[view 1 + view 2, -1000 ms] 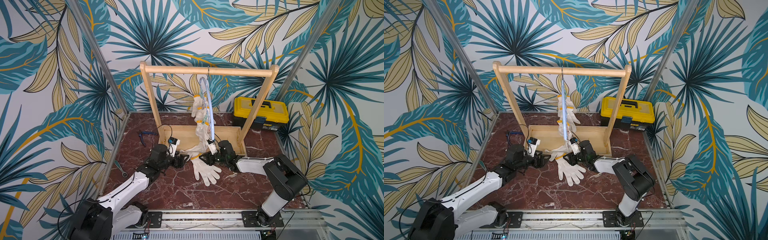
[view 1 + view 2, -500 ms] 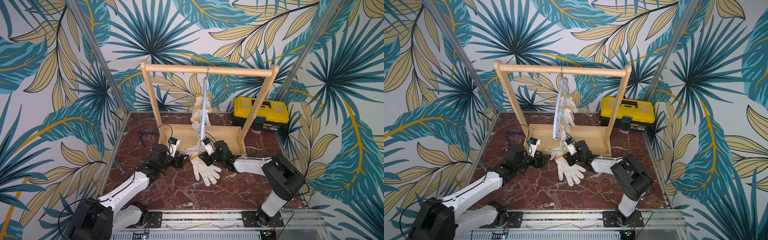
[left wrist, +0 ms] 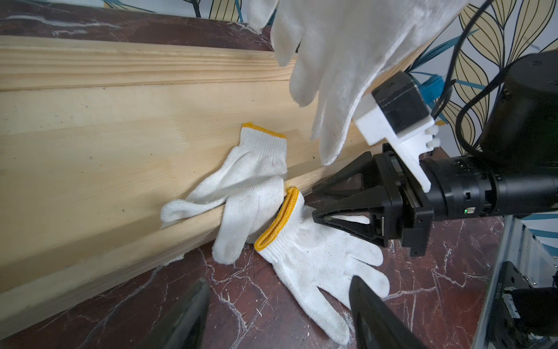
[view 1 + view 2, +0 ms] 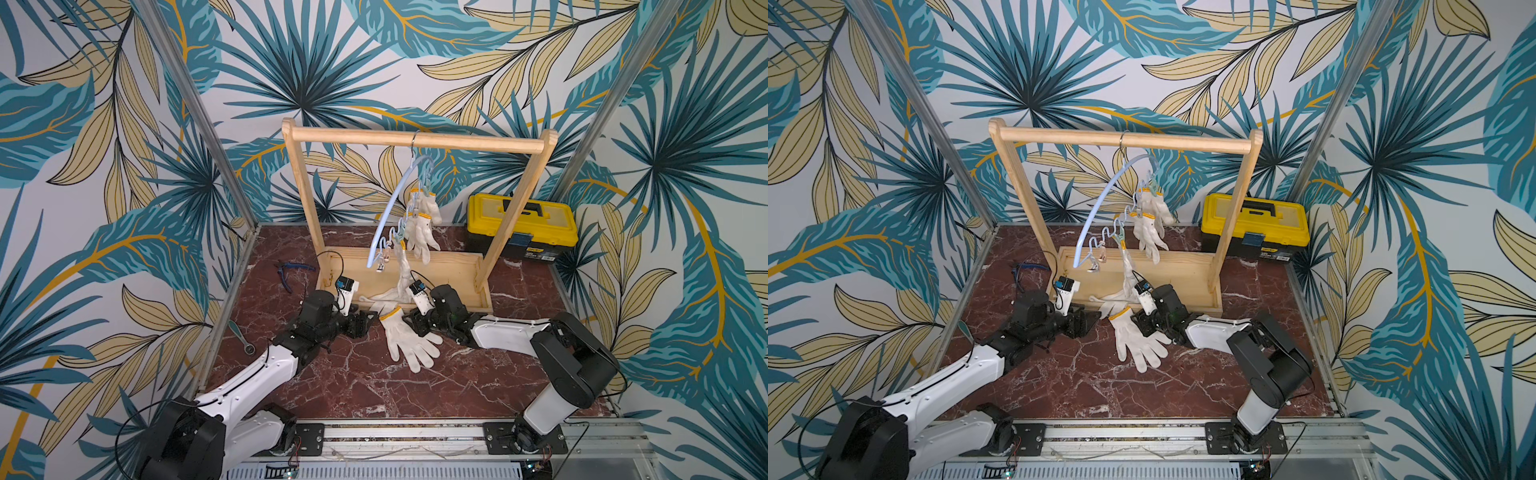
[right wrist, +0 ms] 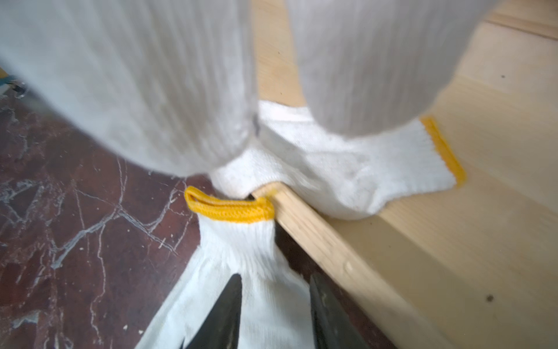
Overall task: Clip the gloves onto a hanger to dry
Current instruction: Pick up the glove from the center of the board.
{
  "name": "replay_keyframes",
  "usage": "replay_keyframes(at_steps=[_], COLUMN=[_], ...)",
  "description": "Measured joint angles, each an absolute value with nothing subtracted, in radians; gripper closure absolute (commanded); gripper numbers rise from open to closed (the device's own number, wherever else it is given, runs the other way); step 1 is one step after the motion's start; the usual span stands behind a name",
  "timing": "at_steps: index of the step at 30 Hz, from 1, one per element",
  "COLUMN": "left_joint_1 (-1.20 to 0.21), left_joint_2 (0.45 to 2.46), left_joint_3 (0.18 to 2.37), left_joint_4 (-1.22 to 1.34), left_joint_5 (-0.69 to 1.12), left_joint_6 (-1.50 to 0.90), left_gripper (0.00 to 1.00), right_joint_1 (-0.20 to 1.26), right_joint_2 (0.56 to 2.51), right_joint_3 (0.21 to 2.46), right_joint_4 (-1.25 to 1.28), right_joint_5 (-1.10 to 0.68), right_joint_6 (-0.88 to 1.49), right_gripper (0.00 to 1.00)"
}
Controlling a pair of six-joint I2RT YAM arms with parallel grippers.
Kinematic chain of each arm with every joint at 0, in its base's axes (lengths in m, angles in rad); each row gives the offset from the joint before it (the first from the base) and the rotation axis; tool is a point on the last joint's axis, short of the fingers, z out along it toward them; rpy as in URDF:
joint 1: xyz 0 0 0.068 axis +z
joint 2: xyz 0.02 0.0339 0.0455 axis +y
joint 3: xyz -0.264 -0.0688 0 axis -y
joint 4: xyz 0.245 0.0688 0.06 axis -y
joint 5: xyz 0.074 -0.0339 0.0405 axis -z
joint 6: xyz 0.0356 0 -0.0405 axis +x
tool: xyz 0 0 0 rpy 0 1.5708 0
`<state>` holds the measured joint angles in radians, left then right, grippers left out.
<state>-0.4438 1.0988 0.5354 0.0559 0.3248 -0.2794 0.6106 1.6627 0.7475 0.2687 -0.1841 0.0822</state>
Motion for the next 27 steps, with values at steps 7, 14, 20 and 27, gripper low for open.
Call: replay_keyframes(at_steps=[7,14,20,27], left_joint_1=[-0.444,-0.445,-0.445,-0.445], left_joint_2=[1.088,1.083,1.105,1.118], left_joint_3=[0.535,0.519,0.516,0.505], left_joint_4=[0.056,0.057,0.057,0.073], left_joint_5=[0.325,0.317,0.31,0.326], left_joint_6=[-0.283,-0.297,-0.315,-0.335], left_gripper=[0.26,0.26,0.26,0.26], right_joint_1=[0.632,0.664,0.68,0.681], right_joint_2=[1.663,1.694,1.699,1.484], right_joint_3=[0.741,0.761,0.773,0.693], right_joint_4=[0.167,0.11,0.091,0.002], right_joint_5=[-0.145,-0.124,-0.124,-0.17], right_joint_6=[0.082,0.067,0.074,0.097], right_gripper=[0.57,0.81,1.0,1.0])
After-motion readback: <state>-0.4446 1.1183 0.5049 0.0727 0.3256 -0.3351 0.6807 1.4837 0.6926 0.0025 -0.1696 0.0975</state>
